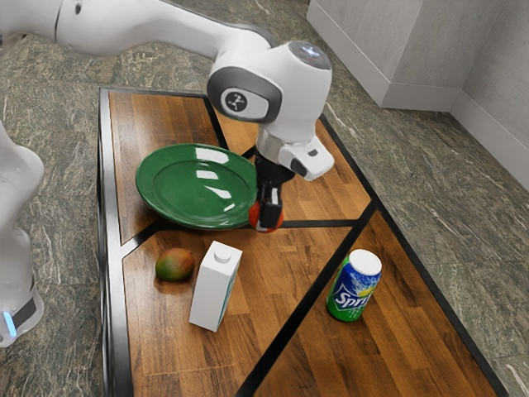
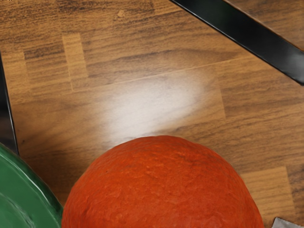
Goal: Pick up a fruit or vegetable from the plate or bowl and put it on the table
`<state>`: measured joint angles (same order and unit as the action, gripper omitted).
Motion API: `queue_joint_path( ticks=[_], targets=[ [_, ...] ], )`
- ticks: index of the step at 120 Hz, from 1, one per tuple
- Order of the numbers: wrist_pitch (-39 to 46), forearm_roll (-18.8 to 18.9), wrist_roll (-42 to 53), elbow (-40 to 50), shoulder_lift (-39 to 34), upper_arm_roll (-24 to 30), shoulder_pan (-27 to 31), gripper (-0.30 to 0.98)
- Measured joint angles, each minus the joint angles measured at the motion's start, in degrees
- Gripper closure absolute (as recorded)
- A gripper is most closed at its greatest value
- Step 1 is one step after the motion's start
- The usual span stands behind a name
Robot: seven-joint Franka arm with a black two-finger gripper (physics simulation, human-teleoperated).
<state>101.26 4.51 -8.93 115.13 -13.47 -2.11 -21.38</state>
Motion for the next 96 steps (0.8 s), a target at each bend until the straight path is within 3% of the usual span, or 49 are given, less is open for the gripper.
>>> queue_joint_path(
  ticks=[66, 79, 96],
  targets=[
    [7.07, 0.04, -0.44, 3.86, 4.09, -0.51, 0.01, 0.36],
    [7.92, -0.11, -0.36, 3.91, 4.26, -0.54, -0.01, 0.18],
    [8.52, -0.11, -0.21, 3.90, 4.37, -0.61, 0.03, 0.08]
  ],
)
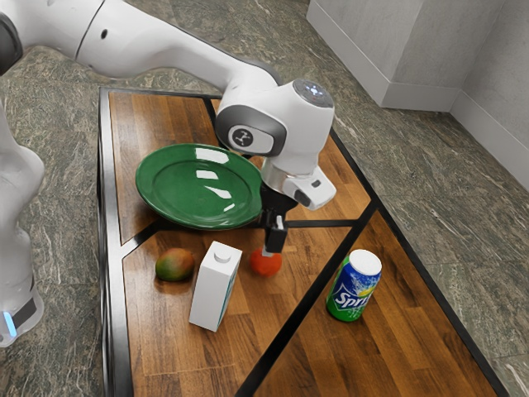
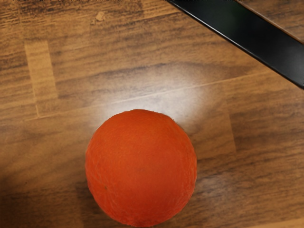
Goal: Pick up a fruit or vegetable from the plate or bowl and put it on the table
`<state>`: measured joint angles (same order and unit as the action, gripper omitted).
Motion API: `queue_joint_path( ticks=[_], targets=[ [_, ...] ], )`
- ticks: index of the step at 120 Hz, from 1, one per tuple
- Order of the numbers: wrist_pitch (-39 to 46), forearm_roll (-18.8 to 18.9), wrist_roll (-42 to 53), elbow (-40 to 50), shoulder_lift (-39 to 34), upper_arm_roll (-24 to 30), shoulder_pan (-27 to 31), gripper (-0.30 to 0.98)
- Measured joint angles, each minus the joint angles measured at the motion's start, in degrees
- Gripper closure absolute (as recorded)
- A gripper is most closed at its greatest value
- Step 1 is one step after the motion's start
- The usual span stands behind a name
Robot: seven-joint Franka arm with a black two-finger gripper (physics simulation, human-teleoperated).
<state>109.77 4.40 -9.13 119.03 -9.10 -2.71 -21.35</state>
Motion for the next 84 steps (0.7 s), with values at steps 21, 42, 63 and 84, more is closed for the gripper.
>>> queue_joint_path(
  ticks=[21, 42, 63, 84],
  targets=[
    [0.25, 0.06, 0.19, -0.85, -1.26, -2.05, -0.40, 0.04],
    [-9.10, 3.46, 0.84, -34.03, 3.01, -18.89, -0.36, 0.03],
    [-16.63, 3.35, 3.74, -47.85, 5.83, -27.79, 3.93, 0.02],
    [-21.40, -3.66, 7.21, -47.66, 13.42, -30.47, -1.47, 0.02]
  ],
)
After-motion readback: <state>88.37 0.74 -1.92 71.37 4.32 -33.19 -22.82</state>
